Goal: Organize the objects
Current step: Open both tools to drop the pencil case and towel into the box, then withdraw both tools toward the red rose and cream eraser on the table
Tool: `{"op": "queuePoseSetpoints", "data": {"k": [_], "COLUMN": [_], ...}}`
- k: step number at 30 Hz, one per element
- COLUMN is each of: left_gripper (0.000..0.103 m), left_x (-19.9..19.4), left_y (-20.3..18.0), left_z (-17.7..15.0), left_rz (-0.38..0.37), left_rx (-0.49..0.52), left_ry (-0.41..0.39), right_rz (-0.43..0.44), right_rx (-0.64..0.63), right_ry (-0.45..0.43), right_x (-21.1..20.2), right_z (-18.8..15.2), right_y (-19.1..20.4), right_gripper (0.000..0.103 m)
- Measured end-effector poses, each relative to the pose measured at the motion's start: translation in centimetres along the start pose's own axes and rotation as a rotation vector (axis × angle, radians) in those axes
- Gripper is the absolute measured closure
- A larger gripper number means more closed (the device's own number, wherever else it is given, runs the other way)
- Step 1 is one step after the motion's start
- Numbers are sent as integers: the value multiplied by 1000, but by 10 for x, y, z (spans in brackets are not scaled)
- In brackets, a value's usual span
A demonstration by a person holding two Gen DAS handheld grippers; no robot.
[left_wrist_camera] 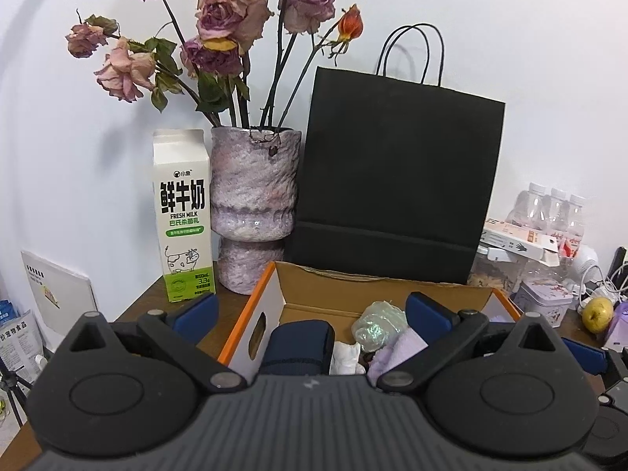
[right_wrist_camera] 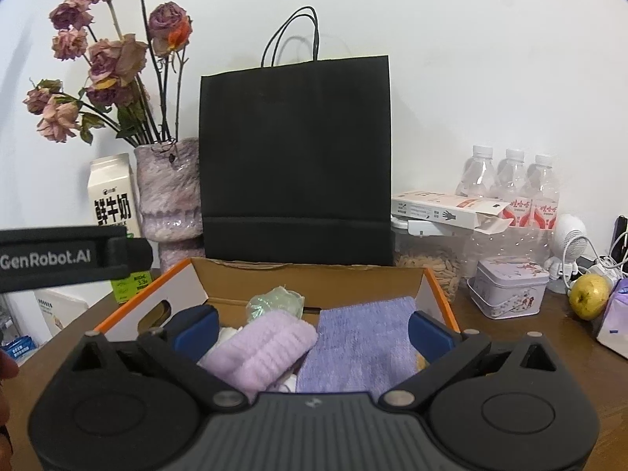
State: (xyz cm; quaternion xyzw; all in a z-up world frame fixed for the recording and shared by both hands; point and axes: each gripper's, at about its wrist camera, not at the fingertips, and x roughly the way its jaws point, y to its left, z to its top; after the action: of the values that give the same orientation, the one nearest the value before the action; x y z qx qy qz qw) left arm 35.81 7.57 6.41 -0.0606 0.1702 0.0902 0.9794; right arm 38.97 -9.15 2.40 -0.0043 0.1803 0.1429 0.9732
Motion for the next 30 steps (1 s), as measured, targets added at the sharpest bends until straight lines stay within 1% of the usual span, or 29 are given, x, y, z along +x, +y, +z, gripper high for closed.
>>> {"op": "queuePoseSetpoints", "data": {"k": [13, 17, 20, 22, 26, 30], "left_gripper": [0, 0, 0, 0, 0, 0], "left_x": [-43, -54, -62, -70, -85, -92], "left_y": [5, 6, 9, 12, 17, 15], "left_z": [-16, -25, -33, -39, -53, -72], "left_rz": [-21, -27, -28, -33, -36, -50], "left_rx": [45, 70, 78, 75, 81, 103], "left_ry": [-10, 3, 15, 10, 5, 19], "right_rz": [-5, 6, 8, 6, 0, -1], "right_rx": [-46, -71, -95, -103, -99, -99], "right_ry": [-14, -20, -27, -32, -40, -36], "right_x": [-48, -64, -77, -86, -105, -120], "right_z": [-18, -26, -32, -37, -51, -65], "right_y": [-9, -10, -11, -12, -19, -23], "right_gripper": [0, 0, 0, 0, 0, 0]}}
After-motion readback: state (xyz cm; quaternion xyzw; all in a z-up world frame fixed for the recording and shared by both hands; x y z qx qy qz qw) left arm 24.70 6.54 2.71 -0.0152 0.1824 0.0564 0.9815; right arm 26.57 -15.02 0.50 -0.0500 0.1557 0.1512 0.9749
